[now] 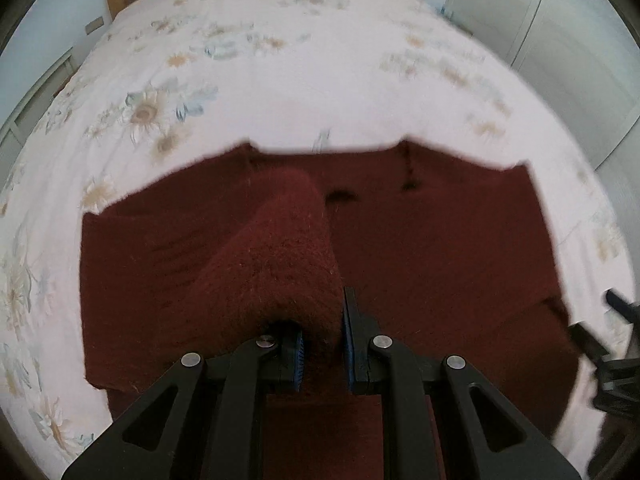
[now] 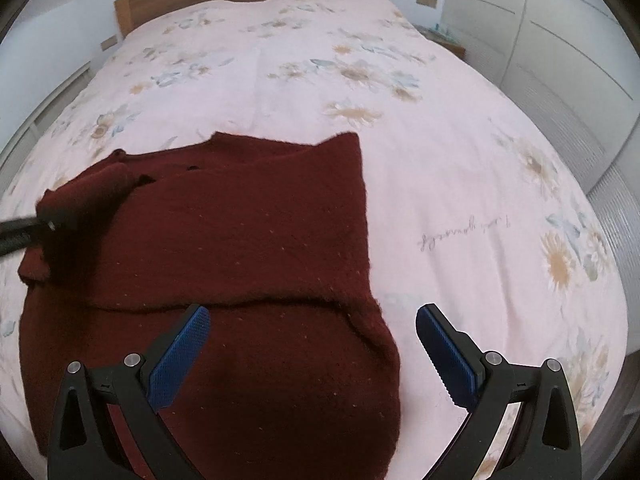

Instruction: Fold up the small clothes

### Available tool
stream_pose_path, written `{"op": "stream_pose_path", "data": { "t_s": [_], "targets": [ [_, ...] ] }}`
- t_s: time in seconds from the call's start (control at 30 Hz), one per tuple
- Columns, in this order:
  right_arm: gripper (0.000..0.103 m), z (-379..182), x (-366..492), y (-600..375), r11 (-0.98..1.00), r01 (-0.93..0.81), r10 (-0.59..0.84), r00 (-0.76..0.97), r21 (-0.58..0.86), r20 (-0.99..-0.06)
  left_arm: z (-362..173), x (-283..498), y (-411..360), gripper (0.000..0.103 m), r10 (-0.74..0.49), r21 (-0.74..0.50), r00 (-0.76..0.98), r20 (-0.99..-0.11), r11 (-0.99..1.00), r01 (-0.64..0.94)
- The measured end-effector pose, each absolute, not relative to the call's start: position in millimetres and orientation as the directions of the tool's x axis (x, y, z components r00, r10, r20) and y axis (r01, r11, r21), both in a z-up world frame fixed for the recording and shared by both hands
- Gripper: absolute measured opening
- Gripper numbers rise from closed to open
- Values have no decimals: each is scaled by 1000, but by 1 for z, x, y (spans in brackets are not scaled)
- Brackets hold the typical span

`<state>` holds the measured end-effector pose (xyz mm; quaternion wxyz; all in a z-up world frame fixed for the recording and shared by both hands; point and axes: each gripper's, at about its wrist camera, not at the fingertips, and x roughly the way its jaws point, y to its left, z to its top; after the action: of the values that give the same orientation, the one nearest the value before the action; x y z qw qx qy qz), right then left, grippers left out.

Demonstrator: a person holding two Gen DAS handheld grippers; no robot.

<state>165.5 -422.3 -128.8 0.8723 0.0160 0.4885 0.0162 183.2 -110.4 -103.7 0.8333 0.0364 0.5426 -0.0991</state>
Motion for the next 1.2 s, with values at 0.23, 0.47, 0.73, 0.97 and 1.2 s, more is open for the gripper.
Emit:
{"op": "stream_pose_path", "data": {
  "t_s": [0.23,0.47,0.73,0.97,1.2],
  "targets": [
    [103,-142,162,-422,998,-19,56,498,53,-865,-142,175,-113,20,-72,-6,325,-943,980,200],
    [103,-147,156,-423,998,-6,60,491,66,-869,-137,172,-112,67,-86,-26,278,-957,977,212],
    [103,-154,150,-428,995,10,79,488,96,-869,-122,152,-100,102,-82,19,302,-950,948,318],
    [103,-154,146,-422,997,-13,74,484,78,-872,-111,134,-63,102,-104,-4,315,-943,953,302],
    [103,-157,146,-408,996,-33,84,473,77,-877,-117,128,2,101,46,126,338,-940,968,219]
  ]
}}
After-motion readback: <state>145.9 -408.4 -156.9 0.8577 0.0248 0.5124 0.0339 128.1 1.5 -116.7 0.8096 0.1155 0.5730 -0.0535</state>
